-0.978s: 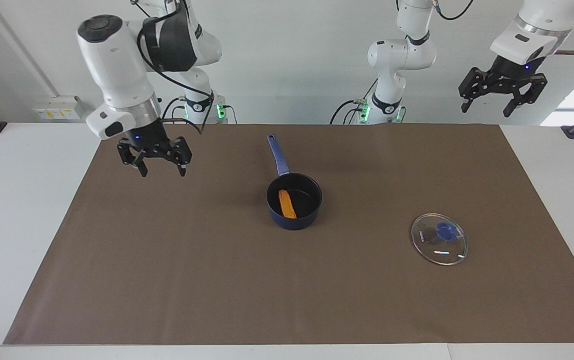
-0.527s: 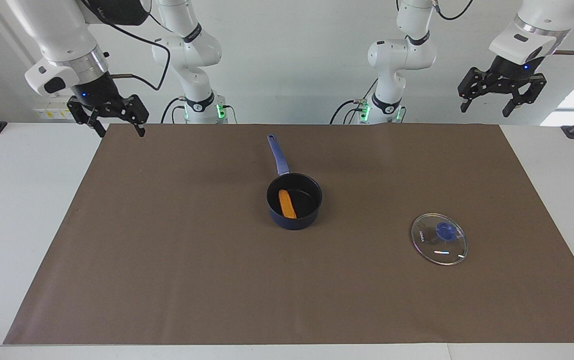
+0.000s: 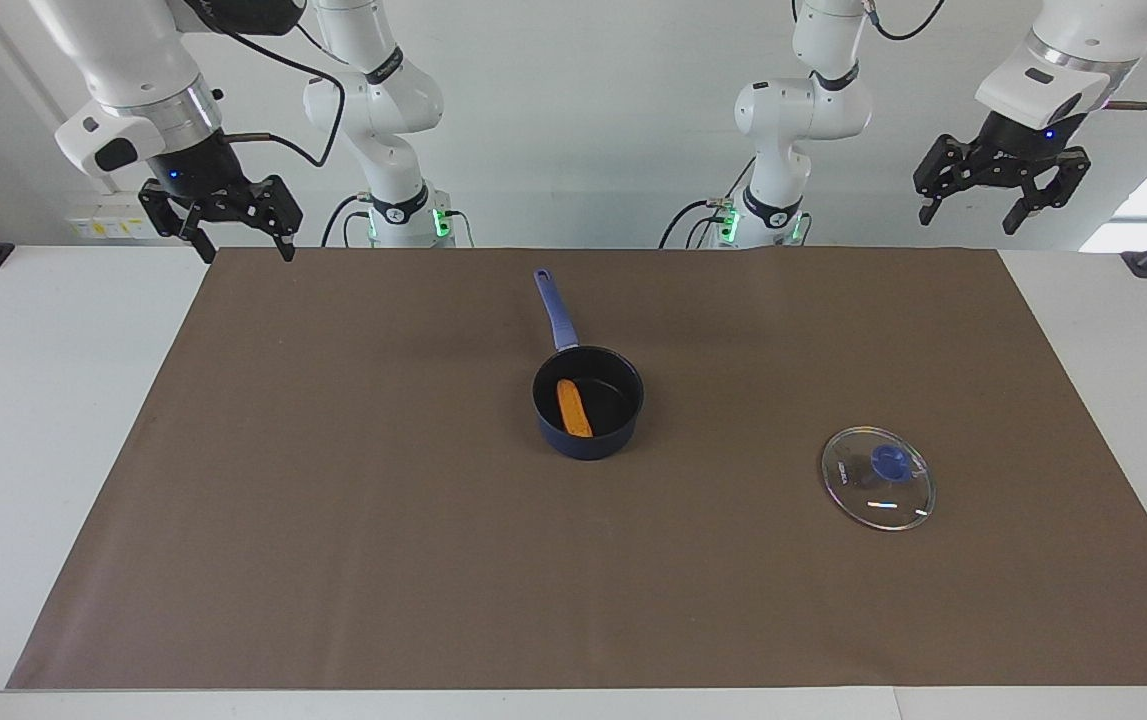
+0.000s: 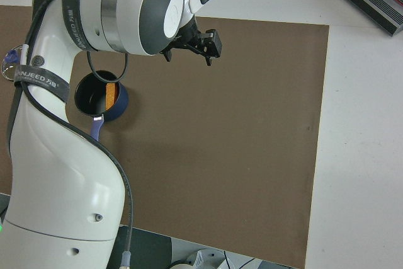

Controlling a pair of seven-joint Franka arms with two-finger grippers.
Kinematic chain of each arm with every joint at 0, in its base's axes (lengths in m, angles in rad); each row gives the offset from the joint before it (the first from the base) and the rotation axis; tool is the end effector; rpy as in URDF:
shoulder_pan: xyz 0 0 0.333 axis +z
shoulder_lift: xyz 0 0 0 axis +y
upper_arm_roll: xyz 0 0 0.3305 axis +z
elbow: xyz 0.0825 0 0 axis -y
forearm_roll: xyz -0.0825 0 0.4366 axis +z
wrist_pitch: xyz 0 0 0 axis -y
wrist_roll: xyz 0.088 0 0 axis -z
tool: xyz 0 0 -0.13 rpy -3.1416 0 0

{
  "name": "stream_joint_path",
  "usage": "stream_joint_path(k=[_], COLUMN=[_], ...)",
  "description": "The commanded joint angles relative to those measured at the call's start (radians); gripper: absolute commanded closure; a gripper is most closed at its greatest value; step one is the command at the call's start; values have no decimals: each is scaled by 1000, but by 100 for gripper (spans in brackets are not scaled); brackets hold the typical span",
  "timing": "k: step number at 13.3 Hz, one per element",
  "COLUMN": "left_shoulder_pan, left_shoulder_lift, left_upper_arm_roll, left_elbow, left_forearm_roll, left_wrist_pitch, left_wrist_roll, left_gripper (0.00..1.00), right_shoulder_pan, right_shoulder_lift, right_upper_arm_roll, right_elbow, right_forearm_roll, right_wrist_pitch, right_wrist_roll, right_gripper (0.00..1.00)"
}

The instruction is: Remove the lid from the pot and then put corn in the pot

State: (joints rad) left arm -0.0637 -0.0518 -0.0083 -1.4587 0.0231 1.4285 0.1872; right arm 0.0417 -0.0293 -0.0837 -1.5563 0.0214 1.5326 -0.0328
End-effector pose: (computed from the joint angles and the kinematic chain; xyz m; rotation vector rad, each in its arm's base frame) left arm 0.5721 -0.0381 0.6919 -3.0915 0.3974 -0.0315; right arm 0.5937 -0.0228 0.6378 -3.1179 0.0129 -0.0100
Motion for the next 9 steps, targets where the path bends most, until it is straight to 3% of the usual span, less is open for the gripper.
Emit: stream_joint_path(k=[1, 9], left_shoulder_pan=[-7, -4], left_shoulder_lift=[-22, -20], left_upper_arm_roll=[5, 5], left_elbow=[-23, -23], left_forearm_roll=[-11, -11], left_wrist_pitch=[3, 3], left_wrist_roll=[-8, -11], left_gripper=[0, 0], right_shoulder_pan=[-13, -5], right_shoulder_lift=[-20, -26], right_upper_arm_roll=[2, 7], right_elbow=[-22, -36], right_forearm_roll=[2, 2], right_wrist_pitch=[-17, -2], right_wrist_roll=[-22, -24], right_gripper=[0, 0])
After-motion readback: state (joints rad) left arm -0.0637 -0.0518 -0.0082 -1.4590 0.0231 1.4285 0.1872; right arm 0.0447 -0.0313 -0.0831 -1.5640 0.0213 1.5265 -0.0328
